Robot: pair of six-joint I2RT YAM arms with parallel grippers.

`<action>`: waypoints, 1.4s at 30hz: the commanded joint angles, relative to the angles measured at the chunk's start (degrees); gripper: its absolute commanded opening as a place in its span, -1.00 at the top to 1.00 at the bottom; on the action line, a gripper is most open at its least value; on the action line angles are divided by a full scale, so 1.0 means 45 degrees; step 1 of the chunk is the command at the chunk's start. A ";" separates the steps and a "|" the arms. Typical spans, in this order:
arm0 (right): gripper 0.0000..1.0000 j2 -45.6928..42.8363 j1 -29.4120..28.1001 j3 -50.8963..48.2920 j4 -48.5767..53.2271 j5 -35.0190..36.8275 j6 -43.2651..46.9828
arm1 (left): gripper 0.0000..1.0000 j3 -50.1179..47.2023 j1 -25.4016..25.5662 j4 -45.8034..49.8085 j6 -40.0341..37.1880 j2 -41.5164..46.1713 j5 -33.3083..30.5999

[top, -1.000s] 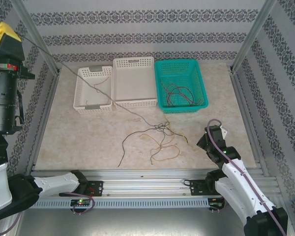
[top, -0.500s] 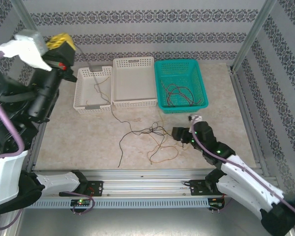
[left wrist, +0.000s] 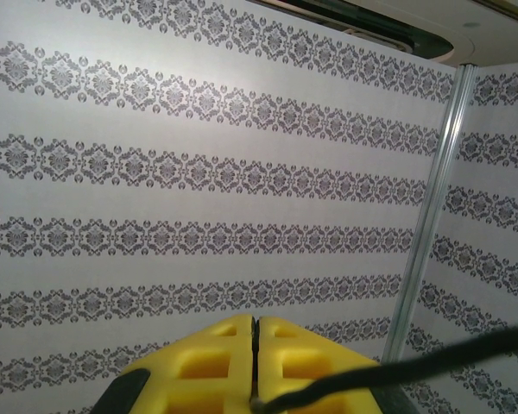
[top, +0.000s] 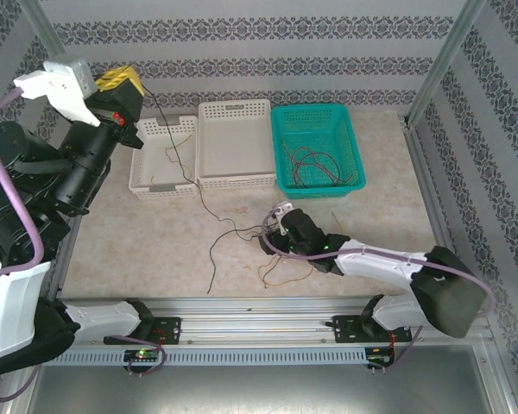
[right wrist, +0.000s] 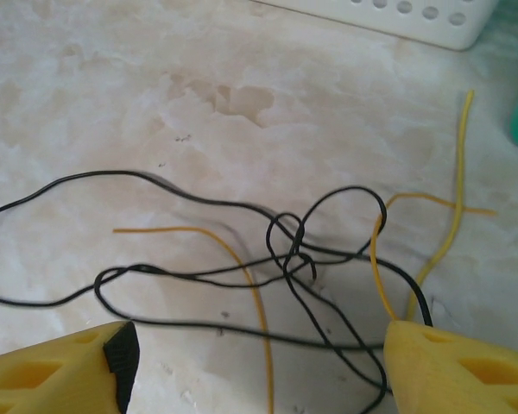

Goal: Untangle the cables

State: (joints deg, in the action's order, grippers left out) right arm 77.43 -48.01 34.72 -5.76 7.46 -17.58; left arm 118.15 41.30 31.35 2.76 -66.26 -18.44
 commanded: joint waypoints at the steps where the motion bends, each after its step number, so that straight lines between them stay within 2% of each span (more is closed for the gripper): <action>1: -0.40 0.0837 -0.0152 0.0721 0.0055 0.1389 0.0591 | 1.00 0.0288 0.0178 0.0386 0.0107 0.0215 -0.0064; 2: -0.26 0.1065 -0.0152 0.0794 0.0117 0.1408 0.0606 | 1.00 0.0307 0.0178 0.0409 0.0059 0.0258 -0.0084; 4: 0.17 0.1377 -0.0152 0.0895 0.0146 0.1617 0.0463 | 1.00 0.0417 0.0178 0.0519 -0.0037 0.0299 -0.0136; 6: 0.50 0.1539 -0.0142 0.0955 0.0195 0.1680 0.0434 | 1.00 0.0587 0.0178 0.0602 -0.0178 0.0367 -0.0285; 9: 0.75 0.1461 -0.0113 0.0976 0.0441 0.1795 0.0374 | 1.00 0.0799 0.0178 0.0630 -0.0494 0.0631 -0.0622; 15: 1.00 0.1476 0.0526 0.0732 0.0626 0.1168 -0.0310 | 1.00 0.1362 0.0178 0.0433 -0.1103 0.1511 -0.1548; 17: 1.00 0.1291 0.0952 0.0582 0.0522 0.0195 -0.0973 | 1.00 0.1225 0.0178 0.0261 -0.1175 0.1903 -0.1732; 18: 0.91 0.1145 0.1232 0.0511 0.0307 -0.0840 -0.1335 | 1.00 0.1158 0.0178 0.0367 -0.1120 0.1973 -0.1724; 19: 0.68 0.0991 0.1376 0.0469 0.0102 -0.1514 -0.1590 | 1.00 0.1087 0.0178 0.0593 -0.0990 0.1999 -0.1696; 20: 0.24 0.0822 0.1401 0.0468 -0.0081 -0.2054 -0.1676 | 1.00 0.0881 0.0182 0.0747 -0.0834 0.2048 -0.1648; 21: -0.09 0.0679 0.1401 0.0422 -0.0303 -0.2502 -0.1659 | 1.00 0.0579 0.0178 0.0891 -0.0679 0.2052 -0.1591; 22: -0.25 0.0566 0.1391 0.0346 -0.0519 -0.2754 -0.1662 | 1.00 0.0391 0.0178 0.1008 -0.0602 0.2057 -0.1568; 23: -0.32 0.0449 0.1386 0.0233 -0.0780 -0.2894 -0.1676 | 1.00 0.0189 0.0178 0.1152 -0.0468 0.2038 -0.1538; 27: -0.36 0.0740 0.1342 0.0150 -0.0731 -0.2214 -0.1360 | 1.00 -0.0285 0.0179 0.1009 -0.0417 0.2260 -0.1603; 31: -0.32 0.1497 0.0905 0.0643 0.0579 0.0390 -0.1296 | 1.00 0.0188 0.0178 0.1315 -0.0493 0.2171 -0.1632; 35: -0.27 0.2356 0.0596 0.1049 0.0890 0.0861 -0.1239 | 1.00 0.0503 0.0178 0.1517 -0.0634 0.2188 -0.1818; 38: -0.25 0.2879 0.0155 0.1534 0.1520 0.2064 -0.1235 | 1.00 0.0499 0.0178 0.1562 -0.0649 0.2246 -0.1908; 41: -0.13 0.3391 0.0168 0.1878 0.2335 0.3181 -0.1787 | 1.00 0.0520 0.0178 0.1568 -0.0634 0.2391 -0.2051; 42: -0.03 0.3621 0.0269 0.2061 0.2794 0.3451 -0.2127 | 1.00 0.0558 0.0178 0.1532 -0.0681 0.2471 -0.2222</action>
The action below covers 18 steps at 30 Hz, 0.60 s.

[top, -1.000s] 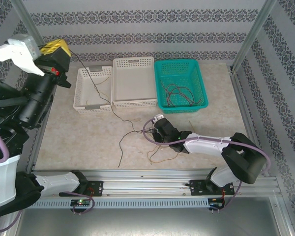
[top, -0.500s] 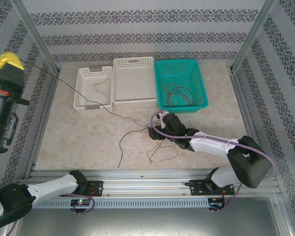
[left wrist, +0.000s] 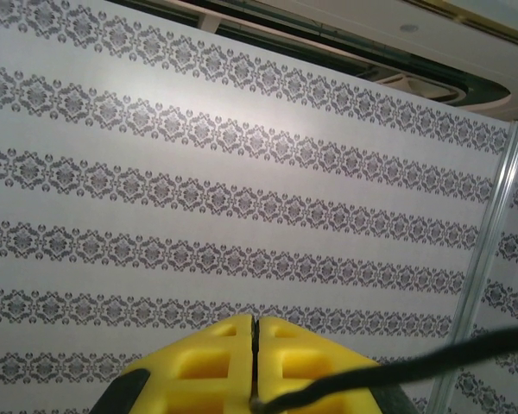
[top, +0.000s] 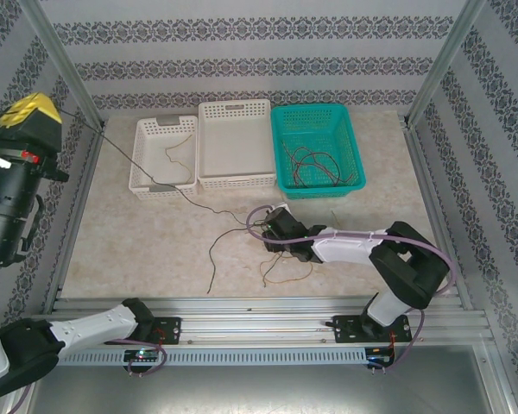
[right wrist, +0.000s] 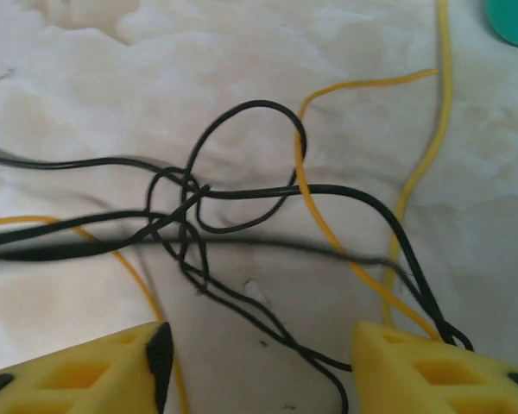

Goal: Untangle the cables

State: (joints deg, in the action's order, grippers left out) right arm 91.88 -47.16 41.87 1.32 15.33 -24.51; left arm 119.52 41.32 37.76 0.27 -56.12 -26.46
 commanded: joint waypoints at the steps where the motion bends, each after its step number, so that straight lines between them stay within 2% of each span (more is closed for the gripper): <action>1: 0.08 0.0631 0.0233 0.0665 0.1865 0.2078 -0.1115 | 1.00 0.0303 0.0173 -0.0054 -0.0177 0.0387 -0.0660; 4: 0.16 0.0931 0.0948 0.0647 0.2698 0.1674 -0.2145 | 1.00 0.0456 0.0173 -0.0824 -0.0657 0.1008 -0.1510; 8: 0.18 0.0622 0.2220 -0.0476 0.1774 0.0084 -0.3063 | 1.00 0.0627 0.0173 -0.2179 -0.1503 0.1863 -0.2221; 11: 0.18 0.0638 0.3203 -0.1007 0.1183 -0.1005 -0.3372 | 1.00 0.0851 0.0183 -0.2220 -0.1758 0.1977 -0.2076; 17: 0.20 0.0093 0.4505 -0.1771 0.0716 -0.1705 -0.3747 | 1.00 0.0505 0.0172 -0.2949 -0.2559 0.2001 -0.2396; 18: 0.19 -0.0099 0.4206 -0.1662 0.0903 -0.1324 -0.3471 | 1.00 0.0544 0.0178 -0.2817 -0.2460 0.1824 -0.2258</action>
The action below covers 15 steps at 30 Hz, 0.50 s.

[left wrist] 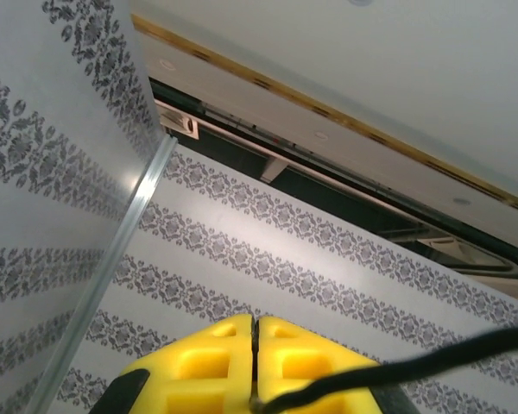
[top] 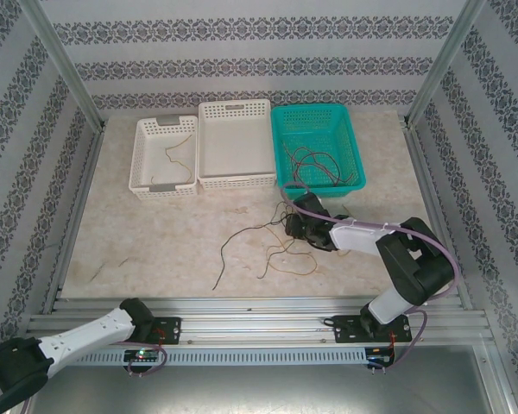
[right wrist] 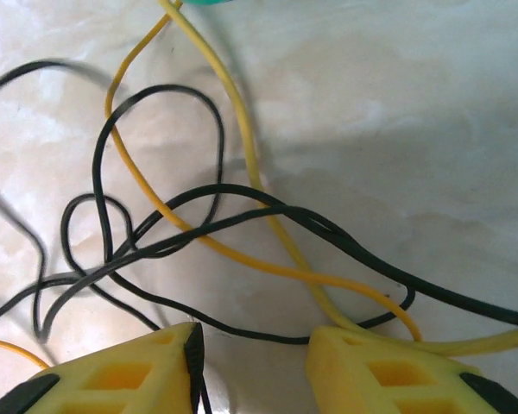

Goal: Untangle the cables

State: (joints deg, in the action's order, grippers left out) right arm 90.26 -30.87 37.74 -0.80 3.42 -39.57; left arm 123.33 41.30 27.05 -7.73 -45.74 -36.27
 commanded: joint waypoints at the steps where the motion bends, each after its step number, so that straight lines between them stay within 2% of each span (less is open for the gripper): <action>1: 0.18 0.0136 0.0081 -0.0486 0.1800 0.2009 0.0114 | 1.00 -0.0182 0.0181 -0.0112 -0.0438 -0.0743 0.0094; 3: 0.12 -0.0188 -0.1030 0.0119 0.2420 0.3181 0.0476 | 1.00 -0.0068 0.0244 0.0384 0.0100 -0.1524 0.0694; 4: 0.11 -0.0314 -0.1394 0.0286 0.2396 0.3256 0.0562 | 1.00 -0.0010 0.0265 0.0504 0.0309 -0.1965 0.1083; 8: 0.08 -0.0627 -0.1655 0.0596 0.2410 0.2948 0.0511 | 1.00 0.1239 0.0334 0.0959 0.0854 -0.3829 0.2424; 15: 0.07 -0.1373 -0.1926 0.0244 0.2157 0.2086 0.0798 | 1.00 0.2816 0.0378 -0.0265 -0.0166 -0.6265 0.3818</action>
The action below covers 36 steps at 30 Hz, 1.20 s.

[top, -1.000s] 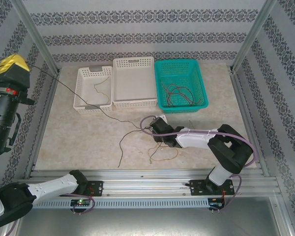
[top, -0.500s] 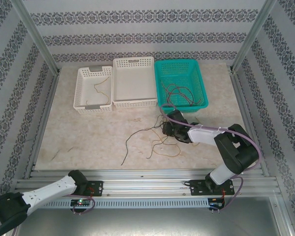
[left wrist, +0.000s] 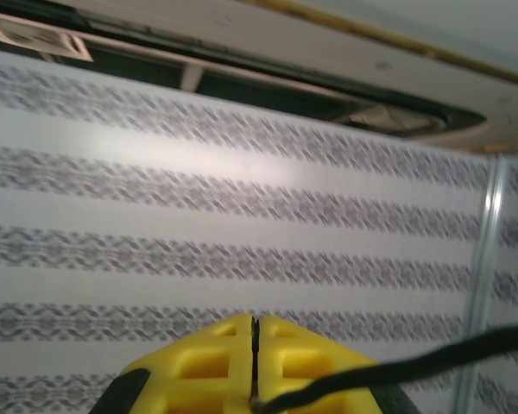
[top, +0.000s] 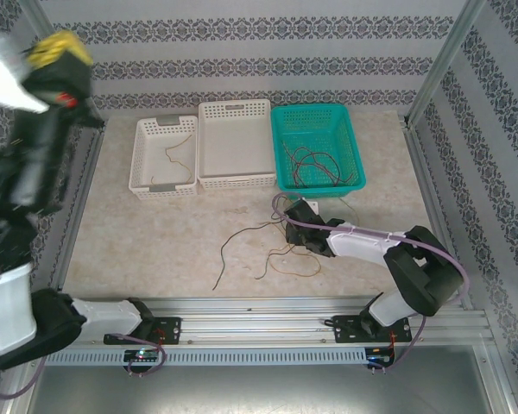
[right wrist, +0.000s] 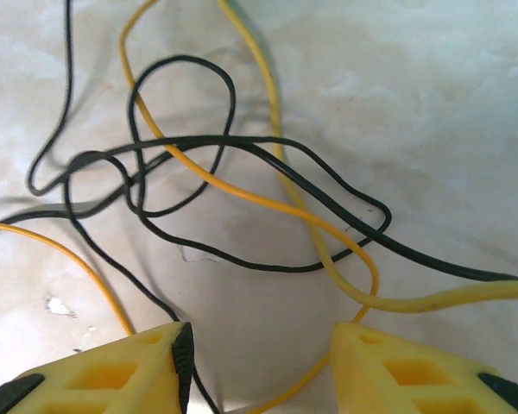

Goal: Untangle the cables

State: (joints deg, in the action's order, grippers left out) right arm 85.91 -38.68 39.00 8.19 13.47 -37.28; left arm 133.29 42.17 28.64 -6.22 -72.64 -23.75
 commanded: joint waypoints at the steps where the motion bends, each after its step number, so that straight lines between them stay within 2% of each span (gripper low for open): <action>1: 0.06 -0.0561 -0.0278 -0.0106 0.0072 -0.0233 0.0384 | 1.00 0.0742 0.0179 -0.0820 -0.0649 -0.0600 0.1308; 14: 0.03 -0.2567 -0.0569 -0.0289 0.0761 -0.0661 0.1196 | 1.00 0.2255 -0.0072 -0.4697 -0.2943 -0.4346 0.2447; 19: 0.01 -0.3309 -0.0537 -0.0269 0.1174 -0.0646 0.1668 | 1.00 0.2891 -0.1531 -0.5192 -0.1568 -0.5715 0.3147; 24: 0.00 -0.3658 -0.0500 -0.0342 0.1213 -0.0741 0.1890 | 1.00 0.2414 -0.3072 -0.5821 -0.0186 -0.7074 0.3549; 27: 0.00 -0.3859 -0.0502 -0.0490 0.1243 -0.0865 0.1909 | 1.00 0.2600 -0.4175 -0.5964 0.1162 -0.8060 0.4131; 31: 0.00 -0.3938 -0.0485 -0.0689 0.1024 -0.0866 0.1918 | 1.00 0.3108 -0.4952 -0.6196 0.2482 -0.9360 0.4825; 36: 0.00 -0.3614 -0.0463 -0.0494 0.0897 -0.0865 0.1939 | 1.00 0.3550 -0.5303 -0.6437 0.3322 -1.0694 0.5362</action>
State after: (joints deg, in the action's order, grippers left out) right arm 69.06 -40.40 36.56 12.53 9.96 -29.56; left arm 146.15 18.94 4.23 3.55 -120.09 -3.11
